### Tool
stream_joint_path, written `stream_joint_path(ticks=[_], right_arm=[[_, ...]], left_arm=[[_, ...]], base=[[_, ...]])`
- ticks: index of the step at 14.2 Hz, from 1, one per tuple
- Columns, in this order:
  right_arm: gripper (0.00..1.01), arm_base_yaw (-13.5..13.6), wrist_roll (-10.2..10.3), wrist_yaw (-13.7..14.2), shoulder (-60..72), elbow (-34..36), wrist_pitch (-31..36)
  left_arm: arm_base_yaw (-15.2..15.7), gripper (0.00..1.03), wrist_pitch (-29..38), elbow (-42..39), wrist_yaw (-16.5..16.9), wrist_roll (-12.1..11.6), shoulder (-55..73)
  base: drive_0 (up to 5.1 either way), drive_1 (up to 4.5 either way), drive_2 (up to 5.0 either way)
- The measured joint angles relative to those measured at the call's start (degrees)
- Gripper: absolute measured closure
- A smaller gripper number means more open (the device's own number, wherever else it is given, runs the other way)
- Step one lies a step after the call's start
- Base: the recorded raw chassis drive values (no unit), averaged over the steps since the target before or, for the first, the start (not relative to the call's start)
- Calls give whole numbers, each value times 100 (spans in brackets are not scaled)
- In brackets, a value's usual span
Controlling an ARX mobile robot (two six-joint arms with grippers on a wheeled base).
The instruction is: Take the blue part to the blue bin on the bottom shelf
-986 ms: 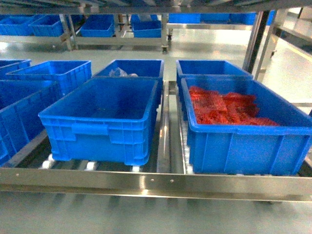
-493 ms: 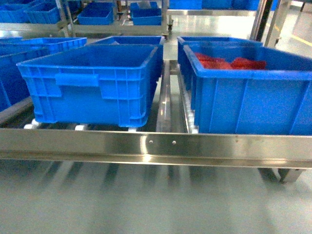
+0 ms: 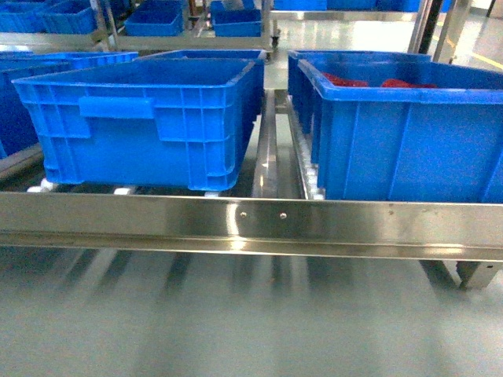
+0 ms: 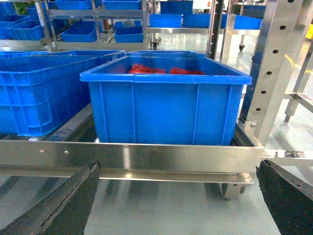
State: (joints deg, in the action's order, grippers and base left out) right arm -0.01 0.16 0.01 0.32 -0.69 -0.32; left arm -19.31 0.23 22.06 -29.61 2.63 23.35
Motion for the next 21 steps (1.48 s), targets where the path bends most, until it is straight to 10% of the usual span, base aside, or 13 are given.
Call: stream_joint_path(ticks=[21], right_arm=[[3, 0, 0, 0, 0, 0, 0]], left_arm=[[0, 59, 11, 0, 2, 0, 24]], base=[[-7, 405, -419]])
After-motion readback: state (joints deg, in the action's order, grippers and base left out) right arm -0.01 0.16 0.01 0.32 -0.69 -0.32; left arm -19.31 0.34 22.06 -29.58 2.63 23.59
